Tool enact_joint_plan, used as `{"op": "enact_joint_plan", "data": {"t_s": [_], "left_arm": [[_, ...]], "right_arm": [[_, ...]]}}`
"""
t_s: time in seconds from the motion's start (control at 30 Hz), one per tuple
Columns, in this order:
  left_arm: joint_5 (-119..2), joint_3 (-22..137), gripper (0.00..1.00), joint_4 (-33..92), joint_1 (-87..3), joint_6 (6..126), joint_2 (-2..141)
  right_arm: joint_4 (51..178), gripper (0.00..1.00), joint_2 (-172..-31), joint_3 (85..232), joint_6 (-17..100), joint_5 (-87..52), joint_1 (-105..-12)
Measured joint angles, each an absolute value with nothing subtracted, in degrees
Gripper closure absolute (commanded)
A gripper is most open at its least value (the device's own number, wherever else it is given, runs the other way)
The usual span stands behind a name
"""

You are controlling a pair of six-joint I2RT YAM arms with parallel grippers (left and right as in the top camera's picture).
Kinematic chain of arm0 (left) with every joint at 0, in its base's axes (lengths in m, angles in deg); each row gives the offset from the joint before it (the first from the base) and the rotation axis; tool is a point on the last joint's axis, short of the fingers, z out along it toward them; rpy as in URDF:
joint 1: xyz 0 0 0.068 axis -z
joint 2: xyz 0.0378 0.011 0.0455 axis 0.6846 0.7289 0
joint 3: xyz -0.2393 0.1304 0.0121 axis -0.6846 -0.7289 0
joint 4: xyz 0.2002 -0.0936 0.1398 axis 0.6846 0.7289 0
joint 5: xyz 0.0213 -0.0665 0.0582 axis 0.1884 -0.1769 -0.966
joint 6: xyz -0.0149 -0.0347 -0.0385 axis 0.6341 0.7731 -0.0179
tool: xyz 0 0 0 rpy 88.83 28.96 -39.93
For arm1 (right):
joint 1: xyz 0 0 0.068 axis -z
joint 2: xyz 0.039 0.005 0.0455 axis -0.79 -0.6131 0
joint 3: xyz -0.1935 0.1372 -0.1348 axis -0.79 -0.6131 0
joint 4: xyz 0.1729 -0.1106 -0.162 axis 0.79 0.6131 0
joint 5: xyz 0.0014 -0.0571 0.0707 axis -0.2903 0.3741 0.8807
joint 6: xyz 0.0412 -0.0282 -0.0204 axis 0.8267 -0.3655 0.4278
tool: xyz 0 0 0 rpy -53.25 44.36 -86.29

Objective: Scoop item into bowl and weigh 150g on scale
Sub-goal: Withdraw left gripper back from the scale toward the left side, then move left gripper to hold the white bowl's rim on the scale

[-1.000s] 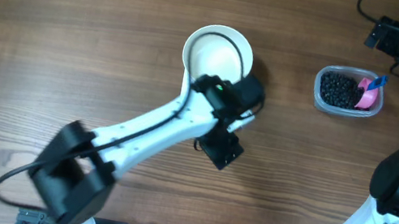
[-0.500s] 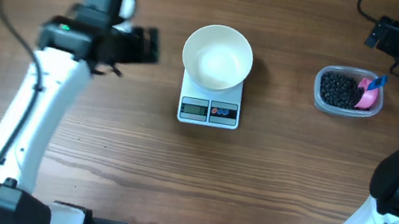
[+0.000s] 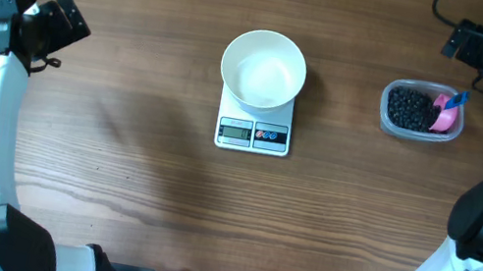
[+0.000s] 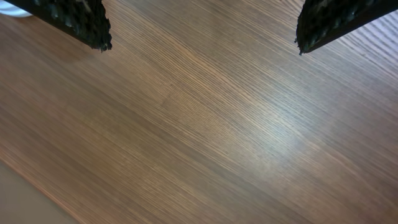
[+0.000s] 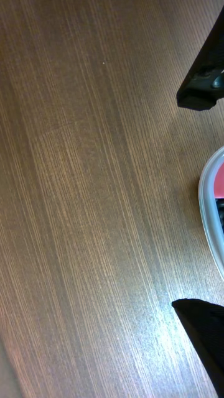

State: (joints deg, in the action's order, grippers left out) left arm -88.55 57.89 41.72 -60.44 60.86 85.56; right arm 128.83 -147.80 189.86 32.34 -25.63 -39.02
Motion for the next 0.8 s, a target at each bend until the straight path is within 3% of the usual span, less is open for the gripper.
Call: {"op": "enact_joint_plan", "data": {"t_s": [0.47,0.63,0.8], "left_arm": [[-87.1,57.9,0.00,40.1,-60.7,60.2,85.6],[-78.3,57.9,0.00,41.6,-58.9,48.6,86.4],[-72.8,57.9,0.00,47.2,-48.9,36.6,90.3]], "right_arm": [[128.8,0.00,-147.8,189.9,32.3,-25.6,-39.0],[128.8,0.00,-147.8,189.9,32.3,-25.6,-39.0],[128.8,0.00,-147.8,189.9,32.3,-25.6,-39.0]]}}
